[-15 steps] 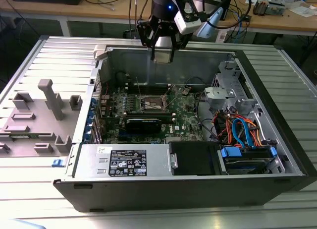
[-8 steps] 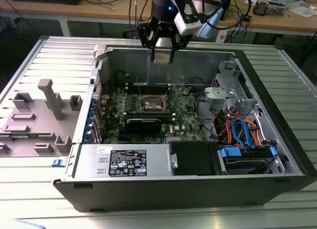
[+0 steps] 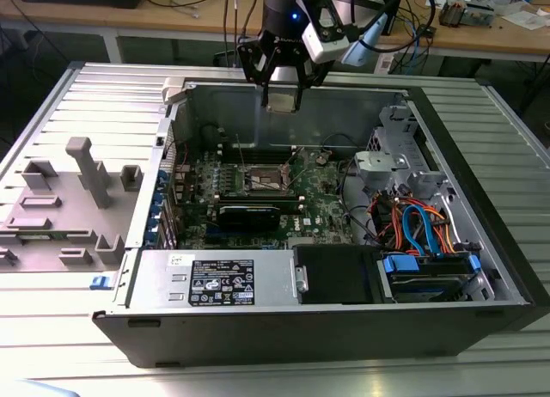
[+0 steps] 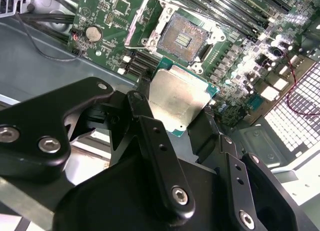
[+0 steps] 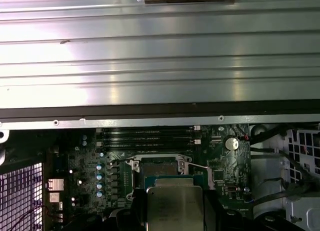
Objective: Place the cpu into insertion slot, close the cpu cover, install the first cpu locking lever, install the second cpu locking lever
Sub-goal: 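Place the cpu into insertion slot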
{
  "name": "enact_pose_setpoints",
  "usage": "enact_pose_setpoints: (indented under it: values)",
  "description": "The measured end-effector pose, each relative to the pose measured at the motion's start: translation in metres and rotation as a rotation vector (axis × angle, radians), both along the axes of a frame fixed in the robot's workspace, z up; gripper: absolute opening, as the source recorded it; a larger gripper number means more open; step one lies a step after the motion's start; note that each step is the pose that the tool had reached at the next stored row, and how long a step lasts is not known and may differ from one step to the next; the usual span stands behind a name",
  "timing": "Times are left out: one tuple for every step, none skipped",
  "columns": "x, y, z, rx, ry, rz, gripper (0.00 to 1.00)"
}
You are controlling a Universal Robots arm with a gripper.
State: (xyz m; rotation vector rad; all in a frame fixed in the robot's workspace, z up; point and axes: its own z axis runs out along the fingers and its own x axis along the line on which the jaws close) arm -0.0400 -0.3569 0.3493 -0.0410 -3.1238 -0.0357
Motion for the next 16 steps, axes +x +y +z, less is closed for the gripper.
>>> enact_pose_setpoints:
  values:
    - [0.0,0.0,-0.0002,-0.0001,0.0,0.0,0.55]
    - [0.0,-0.0001,-0.0003,-0.0003,0.0,0.0,0.55]
    - [0.0,-0.0001,-0.0005,-0.0006,0.0,0.0,0.55]
    - [0.0,-0.0002,-0.0006,-0.0007,0.0,0.0,0.55]
    - [0.0,-0.0002,-0.0007,-0.0008,0.0,0.0,0.55]
    - [0.0,-0.0003,-0.001,-0.0009,0.0,0.0,0.55]
    - [0.0,-0.0003,-0.0011,-0.001,0.0001,0.0,0.55]
    - [0.0,-0.0004,-0.0012,-0.0011,0.0,0.0,0.55]
    - [0.0,-0.0005,-0.0014,-0.0013,0.0,0.0,0.55]
    - [0.0,-0.0006,-0.0017,-0.0014,0.0,0.0,0.55]
    - [0.0,-0.0006,-0.0018,-0.0015,0.0001,0.0,0.55]
    - [0.0,-0.0006,-0.0018,-0.0016,0.0001,0.0,0.55]
    - [0.0,-0.0007,-0.002,-0.0016,0.0,0.0,0.55]
    - [0.0,-0.0008,-0.0022,-0.0018,0.0,0.0,0.55]
    - [0.0,-0.0009,-0.0023,-0.0019,0.0,0.0,0.55]
    - [0.0,-0.001,-0.0024,-0.0019,0.0,0.0,0.55]
